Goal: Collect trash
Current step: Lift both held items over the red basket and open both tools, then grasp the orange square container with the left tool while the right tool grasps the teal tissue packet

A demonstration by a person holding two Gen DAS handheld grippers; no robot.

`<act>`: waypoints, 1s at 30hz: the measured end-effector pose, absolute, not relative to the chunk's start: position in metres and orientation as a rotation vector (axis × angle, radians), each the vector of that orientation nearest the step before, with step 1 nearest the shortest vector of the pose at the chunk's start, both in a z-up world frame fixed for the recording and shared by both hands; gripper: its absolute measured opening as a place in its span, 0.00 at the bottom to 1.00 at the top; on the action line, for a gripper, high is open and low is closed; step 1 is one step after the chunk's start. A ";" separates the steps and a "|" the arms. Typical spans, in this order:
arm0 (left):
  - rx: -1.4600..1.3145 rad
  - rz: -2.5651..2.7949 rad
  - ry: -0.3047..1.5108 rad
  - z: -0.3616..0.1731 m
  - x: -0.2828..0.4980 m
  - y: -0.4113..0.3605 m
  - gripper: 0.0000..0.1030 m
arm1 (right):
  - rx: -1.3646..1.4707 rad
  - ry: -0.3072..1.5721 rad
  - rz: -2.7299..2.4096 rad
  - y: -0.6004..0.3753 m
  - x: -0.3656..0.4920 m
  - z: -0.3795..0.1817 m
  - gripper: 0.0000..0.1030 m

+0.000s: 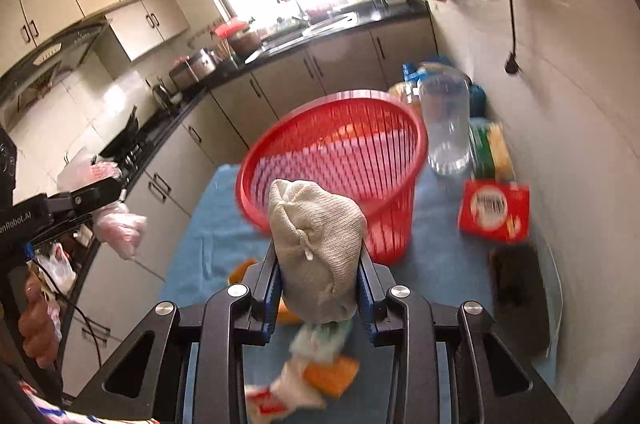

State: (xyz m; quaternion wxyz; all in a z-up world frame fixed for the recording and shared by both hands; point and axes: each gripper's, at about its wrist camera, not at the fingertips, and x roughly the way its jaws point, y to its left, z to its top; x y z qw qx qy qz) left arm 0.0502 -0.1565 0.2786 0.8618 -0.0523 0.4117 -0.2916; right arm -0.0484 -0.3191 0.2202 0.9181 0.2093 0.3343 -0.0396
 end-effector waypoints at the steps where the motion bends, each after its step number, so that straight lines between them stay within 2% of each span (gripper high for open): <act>1: -0.112 -0.615 0.862 0.278 0.061 -0.169 0.27 | 0.428 0.683 -0.080 -0.324 -0.041 0.222 0.34; 9: -0.106 -0.606 0.915 0.251 0.121 -0.226 0.29 | 0.422 0.697 -0.051 -0.357 0.021 0.215 0.36; 12: -0.106 -0.605 0.911 0.245 0.129 -0.231 0.38 | 0.422 0.719 -0.041 -0.364 0.038 0.205 0.39; 14: -0.111 -0.603 0.904 0.244 0.129 -0.227 0.47 | 0.421 0.718 -0.038 -0.368 0.042 0.201 0.44; 16: -0.125 -0.600 0.893 0.245 0.130 -0.222 0.57 | 0.411 0.717 -0.040 -0.369 0.048 0.198 0.53; 18: -0.138 -0.595 0.884 0.247 0.130 -0.216 0.58 | 0.407 0.713 -0.043 -0.370 0.050 0.197 0.61; 23: -0.164 -0.572 0.856 0.258 0.122 -0.191 0.60 | 0.406 0.706 -0.059 -0.366 0.047 0.201 0.61; 30: -0.137 -0.481 0.796 0.263 0.091 -0.130 0.67 | 0.403 0.682 -0.104 -0.352 0.010 0.210 0.64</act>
